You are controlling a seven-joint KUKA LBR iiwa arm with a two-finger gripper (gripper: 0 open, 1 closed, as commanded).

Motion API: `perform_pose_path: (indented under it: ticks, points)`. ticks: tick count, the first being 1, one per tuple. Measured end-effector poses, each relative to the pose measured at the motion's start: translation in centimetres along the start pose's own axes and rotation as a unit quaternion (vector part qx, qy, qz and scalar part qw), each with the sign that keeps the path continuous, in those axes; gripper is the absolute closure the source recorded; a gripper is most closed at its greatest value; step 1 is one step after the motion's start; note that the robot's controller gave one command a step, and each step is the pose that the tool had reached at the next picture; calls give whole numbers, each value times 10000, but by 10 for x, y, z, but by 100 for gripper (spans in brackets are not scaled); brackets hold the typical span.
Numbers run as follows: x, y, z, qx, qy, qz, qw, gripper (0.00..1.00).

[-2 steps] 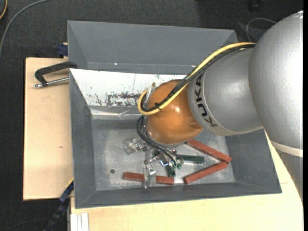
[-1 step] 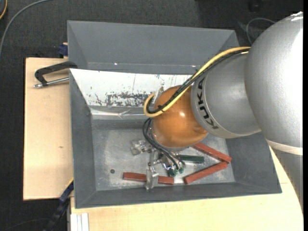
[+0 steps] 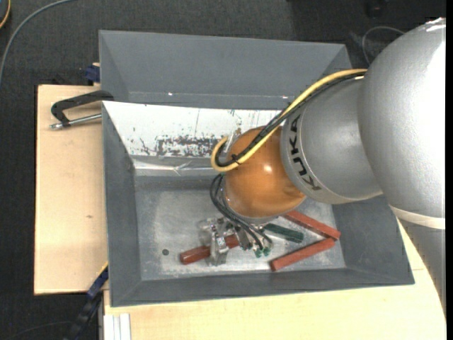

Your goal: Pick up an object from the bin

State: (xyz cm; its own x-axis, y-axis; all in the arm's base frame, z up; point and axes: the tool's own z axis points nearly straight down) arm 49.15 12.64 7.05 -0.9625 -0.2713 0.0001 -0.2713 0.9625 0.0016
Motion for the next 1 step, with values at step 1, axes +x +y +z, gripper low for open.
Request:
perform_pose_path:
  ticks: [1]
  points:
    - [-47,-8,-178,16,-81,-1203,9927,100]
